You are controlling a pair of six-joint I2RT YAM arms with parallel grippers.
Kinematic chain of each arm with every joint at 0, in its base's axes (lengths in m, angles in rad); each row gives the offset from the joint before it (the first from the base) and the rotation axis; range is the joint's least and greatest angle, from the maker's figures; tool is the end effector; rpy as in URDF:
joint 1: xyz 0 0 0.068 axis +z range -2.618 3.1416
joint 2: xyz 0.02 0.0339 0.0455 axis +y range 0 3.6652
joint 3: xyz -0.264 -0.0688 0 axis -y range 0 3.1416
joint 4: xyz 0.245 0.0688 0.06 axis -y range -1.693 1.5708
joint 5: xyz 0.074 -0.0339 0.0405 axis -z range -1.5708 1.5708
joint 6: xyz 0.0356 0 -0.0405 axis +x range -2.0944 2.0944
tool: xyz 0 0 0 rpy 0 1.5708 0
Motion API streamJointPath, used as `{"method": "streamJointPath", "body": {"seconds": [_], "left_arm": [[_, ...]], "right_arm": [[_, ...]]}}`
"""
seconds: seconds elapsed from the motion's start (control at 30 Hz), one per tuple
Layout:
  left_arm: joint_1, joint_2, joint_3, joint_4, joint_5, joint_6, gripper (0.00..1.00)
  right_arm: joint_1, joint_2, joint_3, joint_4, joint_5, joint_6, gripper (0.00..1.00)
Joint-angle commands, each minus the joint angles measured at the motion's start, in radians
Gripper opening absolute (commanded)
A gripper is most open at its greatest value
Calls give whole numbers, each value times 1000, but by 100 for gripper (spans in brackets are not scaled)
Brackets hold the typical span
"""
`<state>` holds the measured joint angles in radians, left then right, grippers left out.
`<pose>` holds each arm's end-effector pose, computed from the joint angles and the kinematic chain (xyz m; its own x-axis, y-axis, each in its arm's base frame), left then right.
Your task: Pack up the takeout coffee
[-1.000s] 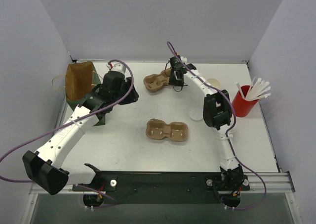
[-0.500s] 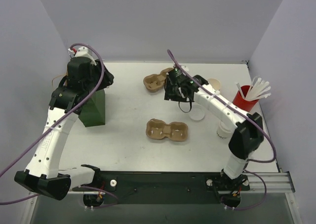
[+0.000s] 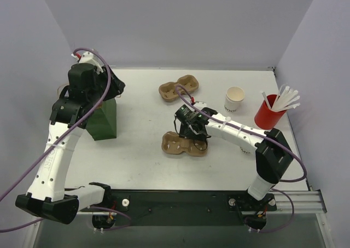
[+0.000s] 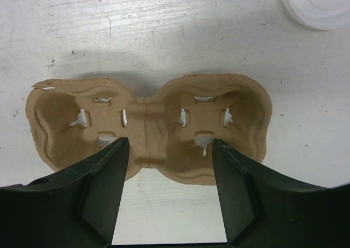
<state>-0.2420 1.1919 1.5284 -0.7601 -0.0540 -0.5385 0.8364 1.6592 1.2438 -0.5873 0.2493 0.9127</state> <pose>0.2273 -0.0541 0.4513 -0.4408 -0.4187 -0.7940 -0.0402 0.8929 -0.4485 0.2411 0.2539 0.2410 -0.8442 0.2091 -0.4936 0.0614 0.9524 0.2985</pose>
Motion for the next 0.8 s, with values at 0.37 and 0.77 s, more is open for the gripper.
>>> {"method": "streamJointPath", "body": {"seconds": [0.37,0.77], "left_arm": [[18,-49,29,18,33,14,52],[33,-31,56,21,14,17,52]], "right_arm": [[87,86,17,34,39,48,58],[86,160,35,73,15,-18,57]]}}
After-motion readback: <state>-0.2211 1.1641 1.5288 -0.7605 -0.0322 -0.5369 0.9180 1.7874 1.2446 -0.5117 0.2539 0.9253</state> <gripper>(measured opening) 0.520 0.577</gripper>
